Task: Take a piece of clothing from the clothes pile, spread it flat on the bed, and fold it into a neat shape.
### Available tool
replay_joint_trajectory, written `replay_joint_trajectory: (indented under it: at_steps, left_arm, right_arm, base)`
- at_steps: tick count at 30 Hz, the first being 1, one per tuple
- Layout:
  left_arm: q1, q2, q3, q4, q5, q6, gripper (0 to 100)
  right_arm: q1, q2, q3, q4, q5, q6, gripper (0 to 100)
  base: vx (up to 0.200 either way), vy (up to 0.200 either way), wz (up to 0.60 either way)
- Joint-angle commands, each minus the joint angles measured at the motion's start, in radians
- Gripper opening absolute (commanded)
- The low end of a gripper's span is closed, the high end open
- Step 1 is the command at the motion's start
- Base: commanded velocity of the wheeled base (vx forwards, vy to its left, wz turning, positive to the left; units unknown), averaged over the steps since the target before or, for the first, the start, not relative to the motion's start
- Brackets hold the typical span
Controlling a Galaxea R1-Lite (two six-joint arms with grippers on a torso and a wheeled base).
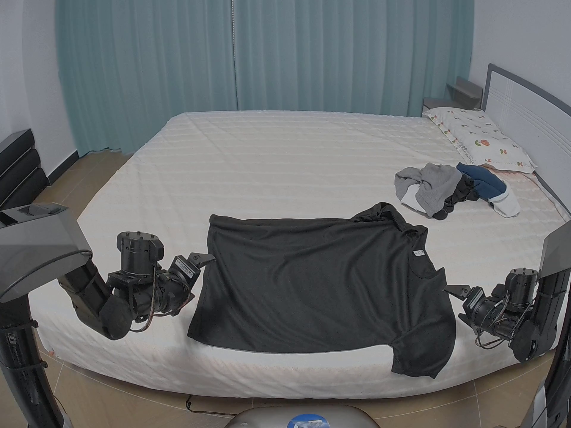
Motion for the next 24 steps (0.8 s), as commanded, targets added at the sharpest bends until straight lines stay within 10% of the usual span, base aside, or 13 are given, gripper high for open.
replay_joint_trajectory:
  at_steps: [1,24]
  left_arm:
    - [-0.018,-0.001,0.041,-0.016,0.002,-0.024,100]
    - [-0.018,-0.016,0.061,-0.009,0.051,-0.013,100]
  right_arm:
    - [0.001,-0.001,0.007,-0.003,0.003,0.014,100]
    - [0.053,0.002,0.009,-0.019,-0.006,0.031,100]
  base:
    - [0.000,0.000,0.00]
    - [0.000,-0.157,0.00]
